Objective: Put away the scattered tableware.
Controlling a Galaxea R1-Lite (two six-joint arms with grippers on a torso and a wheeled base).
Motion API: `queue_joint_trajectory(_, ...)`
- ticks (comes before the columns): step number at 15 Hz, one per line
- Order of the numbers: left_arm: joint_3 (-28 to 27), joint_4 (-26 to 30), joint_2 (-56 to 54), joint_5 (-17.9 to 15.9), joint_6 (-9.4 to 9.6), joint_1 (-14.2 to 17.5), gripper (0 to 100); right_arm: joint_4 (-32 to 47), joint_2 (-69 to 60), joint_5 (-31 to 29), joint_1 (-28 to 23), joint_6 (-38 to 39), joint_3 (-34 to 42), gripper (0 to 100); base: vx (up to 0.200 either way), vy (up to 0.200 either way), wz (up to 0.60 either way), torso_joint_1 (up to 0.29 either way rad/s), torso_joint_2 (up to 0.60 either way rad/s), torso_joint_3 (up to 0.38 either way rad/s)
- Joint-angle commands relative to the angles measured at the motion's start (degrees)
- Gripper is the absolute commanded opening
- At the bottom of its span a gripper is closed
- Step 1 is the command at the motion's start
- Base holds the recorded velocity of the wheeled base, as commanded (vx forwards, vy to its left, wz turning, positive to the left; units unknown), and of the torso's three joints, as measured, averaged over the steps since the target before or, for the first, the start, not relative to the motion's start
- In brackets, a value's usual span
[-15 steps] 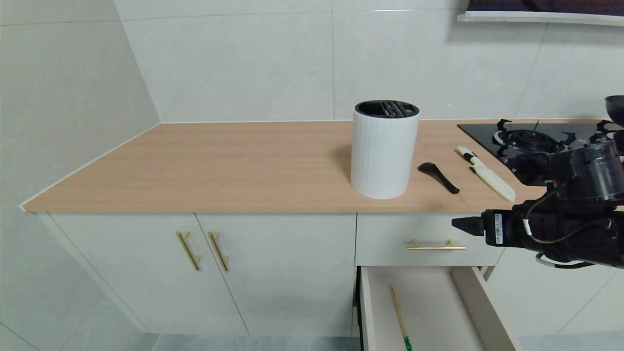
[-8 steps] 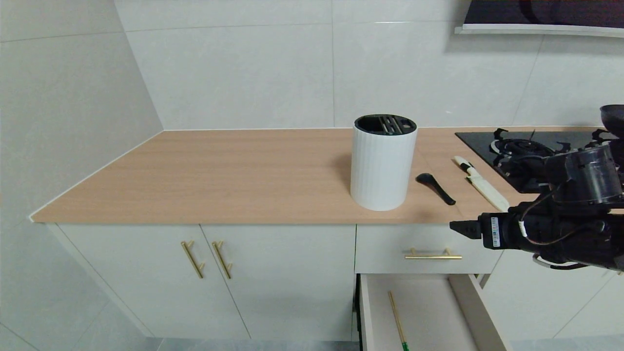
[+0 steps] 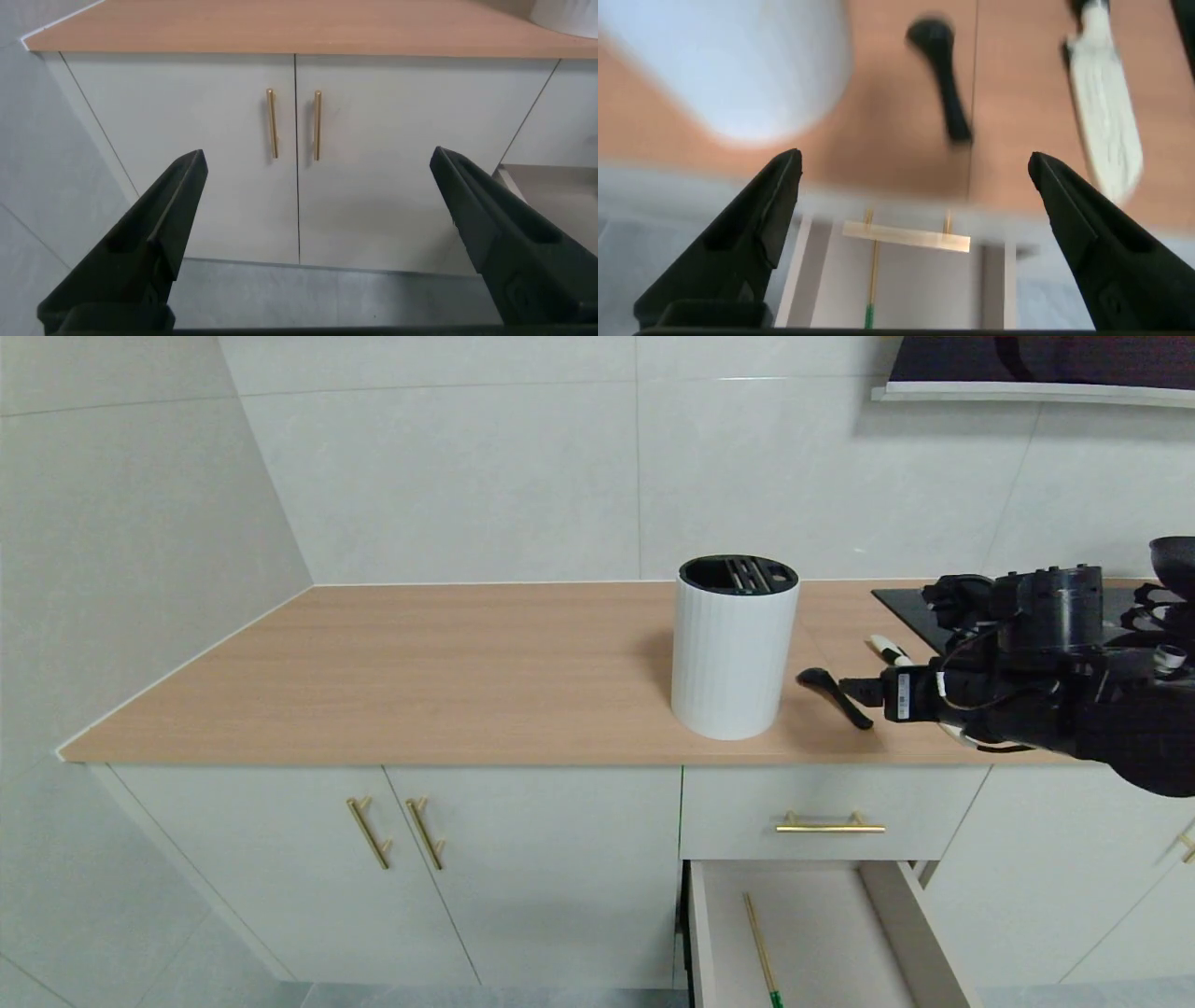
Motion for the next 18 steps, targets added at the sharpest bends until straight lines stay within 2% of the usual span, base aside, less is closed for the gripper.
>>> queue_joint_trajectory(1,0.0,0.0,0.1,0.0,-0.03,0.0,100,-0.4,8.8,3.2,-3.5,-2.9,-7.1,100,0.000,0.000,0.00,0.000,0.00,0.000)
queue_joint_trajectory(5,0.0,0.0,0.1,0.0,-0.03,0.0,100,-0.6,14.7,9.8,-6.1,-5.4,-10.8,100,0.000,0.000,0.00,0.000,0.00,0.000)
queue_joint_trajectory(10,0.0,0.0,0.0,0.0,-0.03,0.0,100,-5.8,20.9,11.2,-7.9,-11.1,-11.7,100,0.000,0.000,0.00,0.000,0.00,0.000)
queue_joint_trajectory(18,0.0,0.0,0.0,0.0,0.05,0.0,100,-7.6,24.2,11.6,-8.6,-11.1,-14.2,100,0.000,0.000,0.00,0.000,0.00,0.000)
